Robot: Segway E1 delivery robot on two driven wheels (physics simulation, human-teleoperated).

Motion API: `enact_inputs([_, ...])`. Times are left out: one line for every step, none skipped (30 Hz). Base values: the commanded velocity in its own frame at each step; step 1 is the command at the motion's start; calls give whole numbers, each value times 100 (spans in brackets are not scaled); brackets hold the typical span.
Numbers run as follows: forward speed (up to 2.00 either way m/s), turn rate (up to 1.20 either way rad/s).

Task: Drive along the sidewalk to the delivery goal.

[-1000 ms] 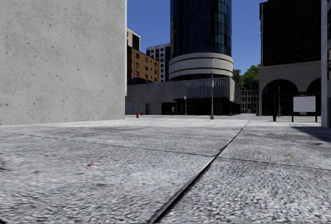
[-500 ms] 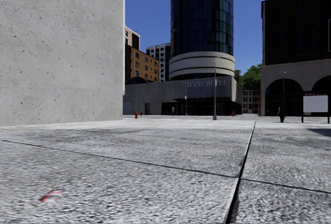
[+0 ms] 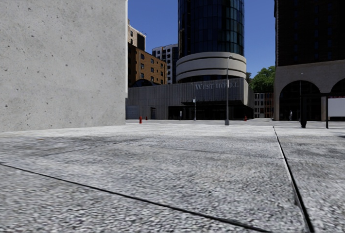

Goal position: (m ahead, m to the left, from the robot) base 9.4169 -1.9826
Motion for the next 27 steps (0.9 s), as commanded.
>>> enact_inputs([200,0])
enact_inputs([200,0])
enact_inputs([200,0])
enact_inputs([200,0])
enact_inputs([200,0])
enact_inputs([200,-36])
enact_inputs([200,-105])
enact_inputs([200,-120])
enact_inputs([200,-120])
enact_inputs([200,-120])
enact_inputs([200,-120])
enact_inputs([200,-120])
enact_inputs([200,-120])
enact_inputs([200,-118])
enact_inputs([200,-118])
enact_inputs([200,-99])
enact_inputs([200,-85])
enact_inputs([200,-3])
enact_inputs([200,0])
enact_inputs([200,0])
enact_inputs([200,0])
enact_inputs([200,0])
enact_inputs([200,0])
enact_inputs([200,0])
enact_inputs([200,0])
enact_inputs([200,0])
enact_inputs([200,0])
